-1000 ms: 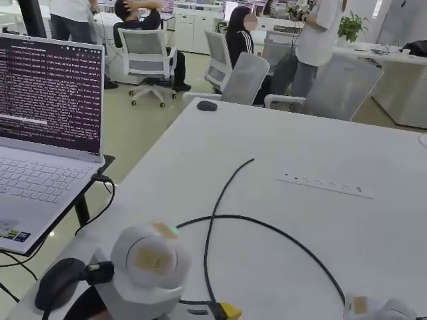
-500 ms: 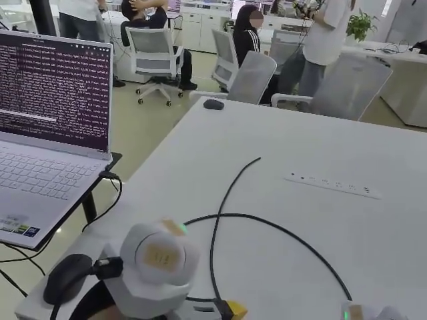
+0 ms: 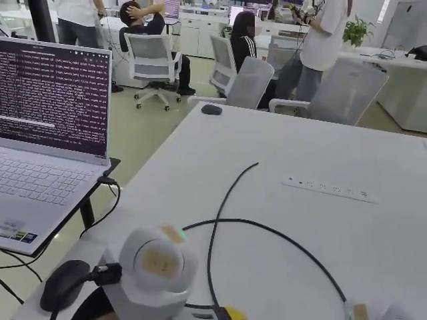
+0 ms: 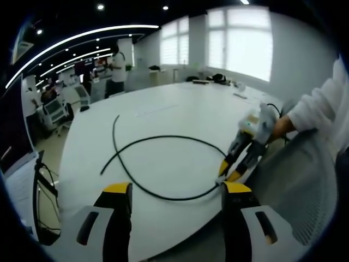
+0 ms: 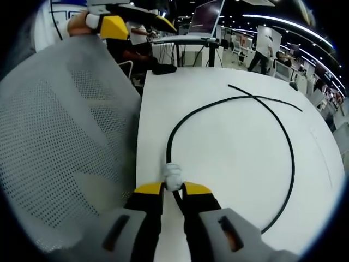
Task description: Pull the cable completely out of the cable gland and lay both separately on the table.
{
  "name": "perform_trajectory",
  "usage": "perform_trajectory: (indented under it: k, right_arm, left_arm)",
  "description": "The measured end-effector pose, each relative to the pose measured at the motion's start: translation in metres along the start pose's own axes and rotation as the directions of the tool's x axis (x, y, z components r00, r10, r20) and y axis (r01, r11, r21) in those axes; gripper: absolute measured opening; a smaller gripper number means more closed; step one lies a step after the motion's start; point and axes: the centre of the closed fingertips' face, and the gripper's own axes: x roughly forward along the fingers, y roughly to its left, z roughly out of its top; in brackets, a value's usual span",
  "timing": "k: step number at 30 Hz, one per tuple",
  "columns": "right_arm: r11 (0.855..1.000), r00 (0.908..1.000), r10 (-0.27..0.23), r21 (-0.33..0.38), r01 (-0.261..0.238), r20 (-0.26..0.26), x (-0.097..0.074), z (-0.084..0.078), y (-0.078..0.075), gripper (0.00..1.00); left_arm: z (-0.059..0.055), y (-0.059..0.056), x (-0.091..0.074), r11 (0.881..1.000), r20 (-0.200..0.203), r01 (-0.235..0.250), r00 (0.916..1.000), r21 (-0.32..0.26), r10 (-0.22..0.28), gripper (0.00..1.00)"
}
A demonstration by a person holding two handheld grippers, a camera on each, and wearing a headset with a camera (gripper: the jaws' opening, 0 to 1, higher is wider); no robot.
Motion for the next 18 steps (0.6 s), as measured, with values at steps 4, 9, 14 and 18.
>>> perform_trajectory:
  k: [4,9,14,18]
  right_arm:
    - [1.000,0.9991,-0.003,0.008,0.003,0.041,-0.012,0.019,0.003,0.11]
    - [0.998,0.9914,-0.043,-0.042,0.048,0.124,-0.036,0.055,0.004,0.10]
    - [0.990,0.9813,-0.074,-0.103,0.093,0.178,-0.059,0.084,0.004,0.10]
    - [0.981,0.9732,-0.087,-0.153,0.121,0.213,-0.076,0.104,0.007,0.10]
  left_arm:
    - [0.002,-0.002,0.000,1.000,0.014,0.018,0.9997,-0.005,-0.018,0.65]
    - [0.008,-0.009,-0.002,0.998,0.047,0.067,0.9967,-0.002,-0.067,0.62]
    - [0.016,-0.028,-0.001,0.983,0.083,0.184,0.9791,0.027,-0.185,0.52]
    - [0.038,-0.048,-0.002,0.951,0.175,0.302,0.9350,0.061,-0.308,0.42]
